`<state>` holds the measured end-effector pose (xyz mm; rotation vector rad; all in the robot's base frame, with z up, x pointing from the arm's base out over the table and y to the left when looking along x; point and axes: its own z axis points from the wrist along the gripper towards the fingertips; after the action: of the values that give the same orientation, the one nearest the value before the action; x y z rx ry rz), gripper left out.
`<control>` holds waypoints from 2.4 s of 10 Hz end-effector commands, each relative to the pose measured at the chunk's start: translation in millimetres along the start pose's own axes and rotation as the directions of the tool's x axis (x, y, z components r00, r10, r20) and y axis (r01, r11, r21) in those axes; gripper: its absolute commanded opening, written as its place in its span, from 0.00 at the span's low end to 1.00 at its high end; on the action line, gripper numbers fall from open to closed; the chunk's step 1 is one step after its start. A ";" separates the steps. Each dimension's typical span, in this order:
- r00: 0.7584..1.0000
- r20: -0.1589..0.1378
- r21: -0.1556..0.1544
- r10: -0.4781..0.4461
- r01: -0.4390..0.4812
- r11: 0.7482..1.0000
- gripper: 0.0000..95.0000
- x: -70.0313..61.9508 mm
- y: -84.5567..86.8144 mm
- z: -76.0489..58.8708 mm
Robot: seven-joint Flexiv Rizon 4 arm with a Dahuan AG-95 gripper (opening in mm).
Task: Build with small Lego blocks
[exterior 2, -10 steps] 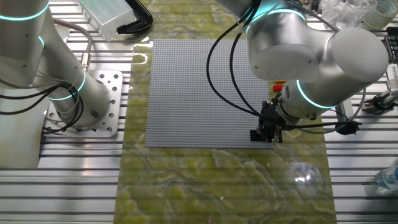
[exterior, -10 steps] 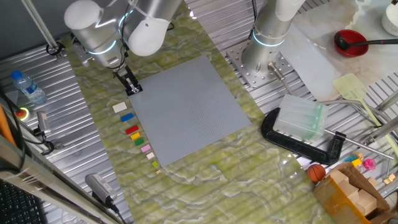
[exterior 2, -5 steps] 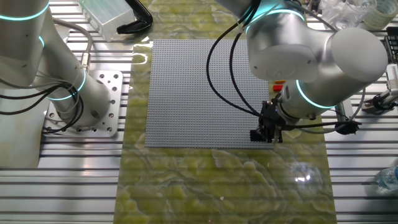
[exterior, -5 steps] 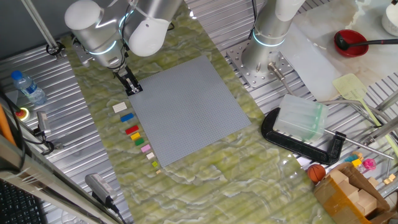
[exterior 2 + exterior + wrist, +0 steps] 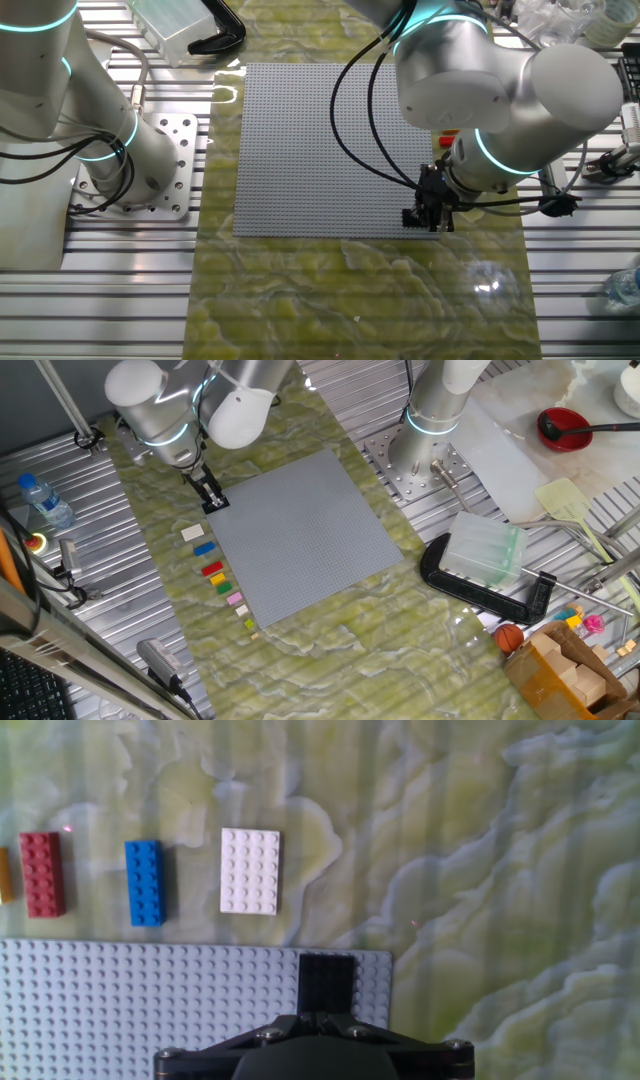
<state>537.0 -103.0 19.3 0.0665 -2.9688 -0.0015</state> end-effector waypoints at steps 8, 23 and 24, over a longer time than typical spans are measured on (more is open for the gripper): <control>1.000 0.005 -0.010 -0.008 0.008 1.000 0.00 -7.3 -1.5 4.4; 1.000 -0.005 -0.009 -0.009 0.009 1.000 0.00 -7.7 2.2 5.6; 1.000 -0.003 -0.009 -0.009 0.009 1.000 0.00 -7.9 2.1 5.8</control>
<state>544.0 -100.5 14.3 0.0779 -2.9637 -0.0170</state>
